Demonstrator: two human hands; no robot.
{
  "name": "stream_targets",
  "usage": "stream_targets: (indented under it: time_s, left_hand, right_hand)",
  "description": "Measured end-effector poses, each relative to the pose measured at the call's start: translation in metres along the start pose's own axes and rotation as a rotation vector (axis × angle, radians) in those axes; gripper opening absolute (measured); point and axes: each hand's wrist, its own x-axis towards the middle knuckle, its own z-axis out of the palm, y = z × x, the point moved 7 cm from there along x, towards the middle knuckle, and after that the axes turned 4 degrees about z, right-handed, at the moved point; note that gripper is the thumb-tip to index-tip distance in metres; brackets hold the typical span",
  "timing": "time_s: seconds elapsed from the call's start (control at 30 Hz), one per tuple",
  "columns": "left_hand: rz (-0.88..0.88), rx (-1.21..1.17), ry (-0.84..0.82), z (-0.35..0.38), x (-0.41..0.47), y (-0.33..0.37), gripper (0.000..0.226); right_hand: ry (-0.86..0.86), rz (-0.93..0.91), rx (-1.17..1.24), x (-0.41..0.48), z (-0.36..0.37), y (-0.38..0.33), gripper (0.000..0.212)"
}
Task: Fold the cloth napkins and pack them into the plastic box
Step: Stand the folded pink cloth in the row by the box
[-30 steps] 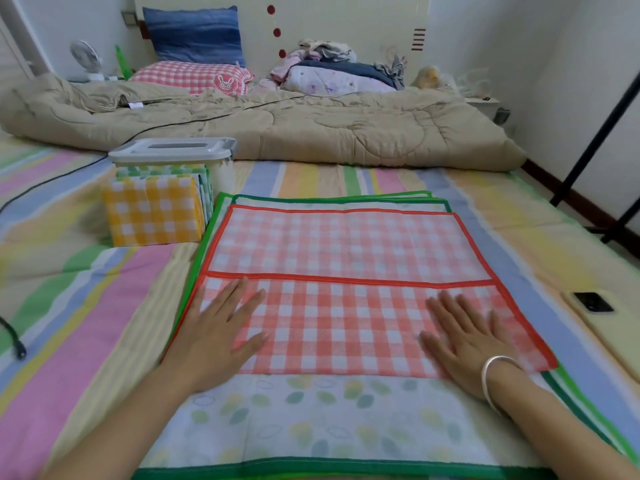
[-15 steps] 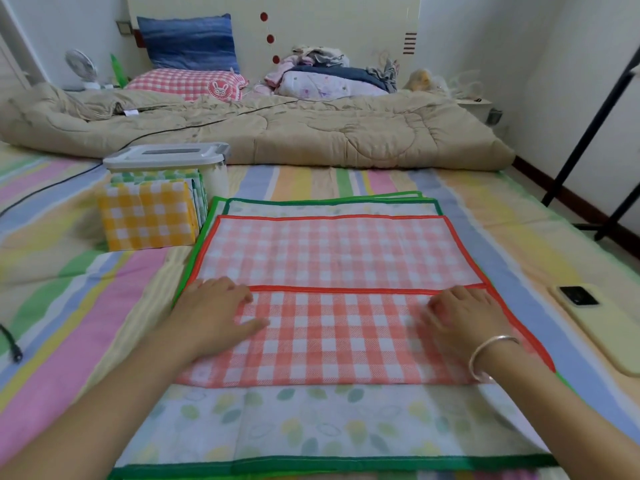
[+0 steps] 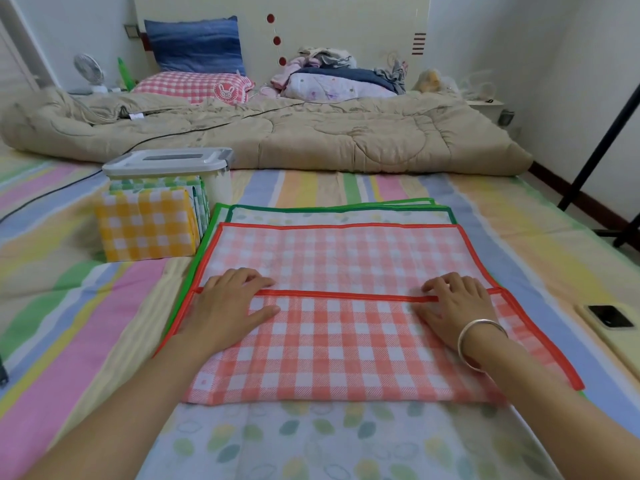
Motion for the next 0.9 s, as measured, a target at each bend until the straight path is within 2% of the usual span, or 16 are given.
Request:
stream_targets:
  time_s: [0.23,0.37,0.43,0.53,0.7,0.9]
  left_hand:
    - [-0.021,-0.007,0.017,-0.003,0.002,0.005,0.069]
    - [-0.018,-0.06,0.093,-0.019,-0.011,0.044,0.058]
    - [0.069,-0.108,-0.025,-0.014,-0.023,0.072,0.066]
    - [0.097,-0.033,-0.205,0.013,-0.038,0.085,0.086]
    - [0.069,0.075,-0.185,0.033,-0.04,0.08,0.094]
    - [0.032,0.096,-0.188,0.034,-0.042,0.08,0.085]
  right_hand:
    - [0.022,0.037,0.014,0.006,0.004,0.001,0.049]
    - [0.037,0.054,0.009,0.006,0.005,0.002,0.047]
    - [0.034,0.058,0.001,0.006,0.006,0.002,0.047]
    - [0.038,0.063,0.005,0.006,0.005,0.001,0.046]
    - [0.049,0.072,0.021,0.006,0.003,0.0,0.045]
    - [0.018,0.111,0.027,-0.002,-0.005,-0.005,0.044]
